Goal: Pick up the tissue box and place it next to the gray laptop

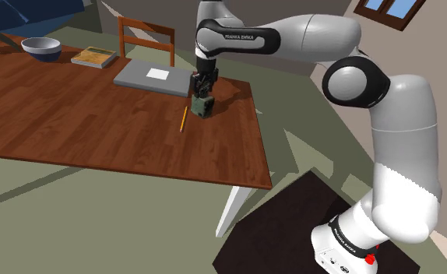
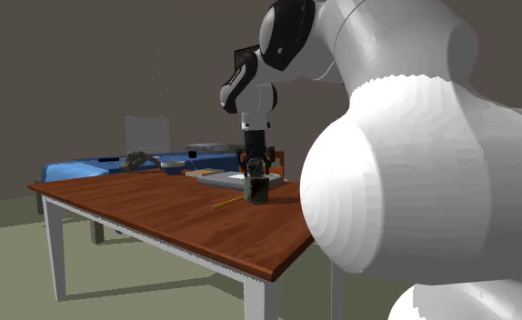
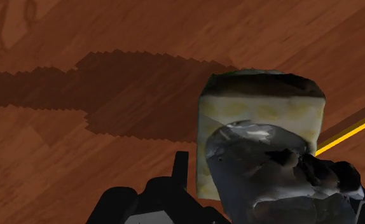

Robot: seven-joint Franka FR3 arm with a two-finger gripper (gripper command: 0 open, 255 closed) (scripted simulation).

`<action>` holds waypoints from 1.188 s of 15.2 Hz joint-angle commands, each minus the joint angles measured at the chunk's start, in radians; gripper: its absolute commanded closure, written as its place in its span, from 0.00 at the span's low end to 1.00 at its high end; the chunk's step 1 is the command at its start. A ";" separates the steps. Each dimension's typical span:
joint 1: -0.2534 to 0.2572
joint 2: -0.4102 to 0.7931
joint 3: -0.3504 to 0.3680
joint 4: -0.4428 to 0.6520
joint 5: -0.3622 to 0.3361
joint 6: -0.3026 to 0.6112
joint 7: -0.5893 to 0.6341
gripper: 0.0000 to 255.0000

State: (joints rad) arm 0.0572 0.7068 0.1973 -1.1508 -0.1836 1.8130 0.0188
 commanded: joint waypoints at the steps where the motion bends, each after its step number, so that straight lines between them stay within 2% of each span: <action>1: -0.005 0.043 -0.010 -0.022 -0.005 0.003 0.000 1.00; 5: -0.003 0.042 -0.012 -0.022 -0.003 0.003 0.000 1.00; 6: -0.007 0.016 -0.010 -0.060 0.000 0.014 0.002 0.00; 7: -0.022 0.006 -0.012 -0.078 0.002 0.023 -0.013 0.00; 10: -0.025 0.016 -0.014 -0.096 -0.001 0.053 -0.014 0.00; 11: -0.002 0.042 -0.014 -0.022 -0.001 0.003 -0.001 0.00; 15: 0.013 0.047 -0.013 0.115 0.003 -0.127 -0.010 0.00; 18: 0.013 0.047 -0.014 0.115 0.003 -0.127 -0.010 0.00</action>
State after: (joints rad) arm 0.0699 0.7527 0.1839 -1.0402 -0.1807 1.6912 0.0090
